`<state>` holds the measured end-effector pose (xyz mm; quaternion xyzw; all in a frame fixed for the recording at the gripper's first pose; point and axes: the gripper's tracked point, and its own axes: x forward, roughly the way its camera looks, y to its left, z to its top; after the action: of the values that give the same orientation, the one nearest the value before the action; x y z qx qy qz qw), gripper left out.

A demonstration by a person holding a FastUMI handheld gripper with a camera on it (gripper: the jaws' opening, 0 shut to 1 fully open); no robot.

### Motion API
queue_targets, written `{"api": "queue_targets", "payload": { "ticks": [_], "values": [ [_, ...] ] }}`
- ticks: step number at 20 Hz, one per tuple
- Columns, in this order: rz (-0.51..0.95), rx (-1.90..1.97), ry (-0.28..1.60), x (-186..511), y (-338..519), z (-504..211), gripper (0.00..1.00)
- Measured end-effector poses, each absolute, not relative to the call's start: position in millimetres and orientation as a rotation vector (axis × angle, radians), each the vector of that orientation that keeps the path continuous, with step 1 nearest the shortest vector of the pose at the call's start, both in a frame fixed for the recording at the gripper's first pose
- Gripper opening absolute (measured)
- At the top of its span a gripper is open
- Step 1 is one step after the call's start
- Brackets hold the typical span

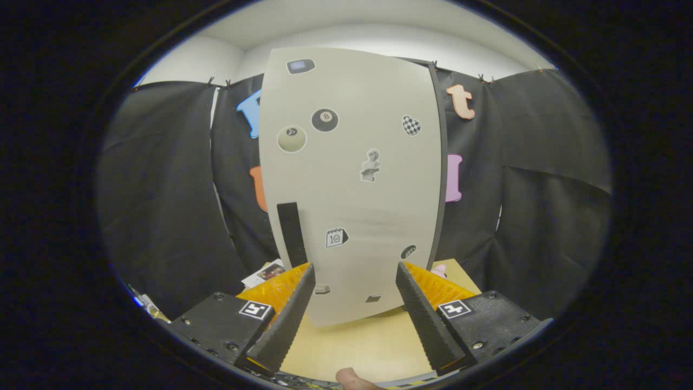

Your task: Open the shoe cabinet door, grab the shoes and put them into the shoe cabinet, then close the shoe cabinet door.

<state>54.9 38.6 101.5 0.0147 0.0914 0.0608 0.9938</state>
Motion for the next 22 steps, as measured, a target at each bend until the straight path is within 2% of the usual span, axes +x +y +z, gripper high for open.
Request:
{"api": "queue_targets", "payload": {
  "ticks": [6, 14, 22],
  "values": [
    [0.169, 0.005, 0.110, -4.8, 39.7, 128.3, 0.97],
    [0.147, -0.015, 0.064, -66.5, 25.7, 142.0, 0.97],
    [0.164, -0.022, 0.054, -85.0, 20.9, 140.3, 0.97]
  ]
}}
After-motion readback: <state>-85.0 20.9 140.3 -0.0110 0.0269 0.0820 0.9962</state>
